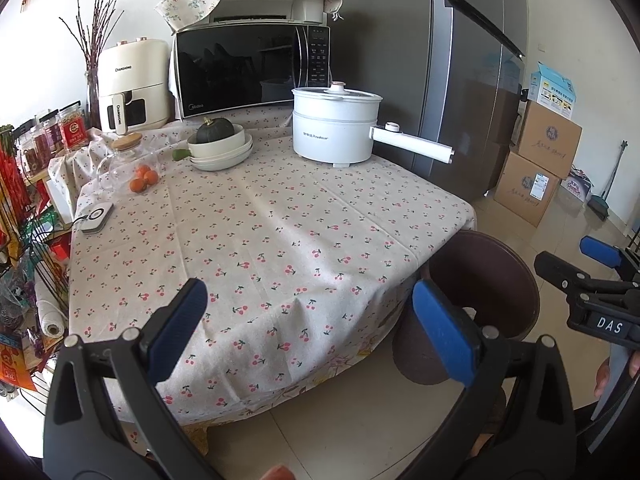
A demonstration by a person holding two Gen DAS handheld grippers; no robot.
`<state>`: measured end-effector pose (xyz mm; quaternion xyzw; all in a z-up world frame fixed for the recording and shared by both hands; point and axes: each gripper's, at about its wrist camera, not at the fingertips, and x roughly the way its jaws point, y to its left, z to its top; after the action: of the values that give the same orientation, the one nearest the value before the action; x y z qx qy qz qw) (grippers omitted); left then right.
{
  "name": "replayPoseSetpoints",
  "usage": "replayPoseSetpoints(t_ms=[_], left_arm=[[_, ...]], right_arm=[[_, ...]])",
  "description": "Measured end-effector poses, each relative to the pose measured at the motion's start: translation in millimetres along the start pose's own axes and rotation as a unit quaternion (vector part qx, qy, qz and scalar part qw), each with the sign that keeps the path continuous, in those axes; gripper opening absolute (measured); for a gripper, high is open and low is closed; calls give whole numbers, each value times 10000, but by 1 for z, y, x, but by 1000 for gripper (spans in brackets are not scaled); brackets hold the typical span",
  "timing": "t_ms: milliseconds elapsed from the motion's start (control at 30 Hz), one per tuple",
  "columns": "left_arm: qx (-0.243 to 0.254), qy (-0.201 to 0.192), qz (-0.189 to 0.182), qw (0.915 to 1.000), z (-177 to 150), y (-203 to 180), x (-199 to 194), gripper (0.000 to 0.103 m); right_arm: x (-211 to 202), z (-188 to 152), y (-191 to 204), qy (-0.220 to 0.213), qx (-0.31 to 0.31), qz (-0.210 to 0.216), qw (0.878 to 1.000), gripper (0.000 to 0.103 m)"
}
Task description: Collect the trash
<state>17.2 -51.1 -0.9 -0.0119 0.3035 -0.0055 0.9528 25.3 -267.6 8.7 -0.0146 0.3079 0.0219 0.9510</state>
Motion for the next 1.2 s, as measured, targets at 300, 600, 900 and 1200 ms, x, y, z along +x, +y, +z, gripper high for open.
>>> replayPoseSetpoints(t_ms=[300,600,900,1200], left_arm=[[28,-59,-39,10000,1,-2,-4,102],[44,-129,-55,9999,1,-4,-6,102],[83,-130,-93,9998,1,-8,-6,102],[47,-41,-201,9998,1,-6,-4,102]], right_arm=[[-1,1,1,-99,-12,-54,9999,103],[-2,1,1,-119,-7,-57,9999,103],[-2,0,-1,-137,1,-39,9999,103],[-2,0,-2,-143,1,-40,9999,103]])
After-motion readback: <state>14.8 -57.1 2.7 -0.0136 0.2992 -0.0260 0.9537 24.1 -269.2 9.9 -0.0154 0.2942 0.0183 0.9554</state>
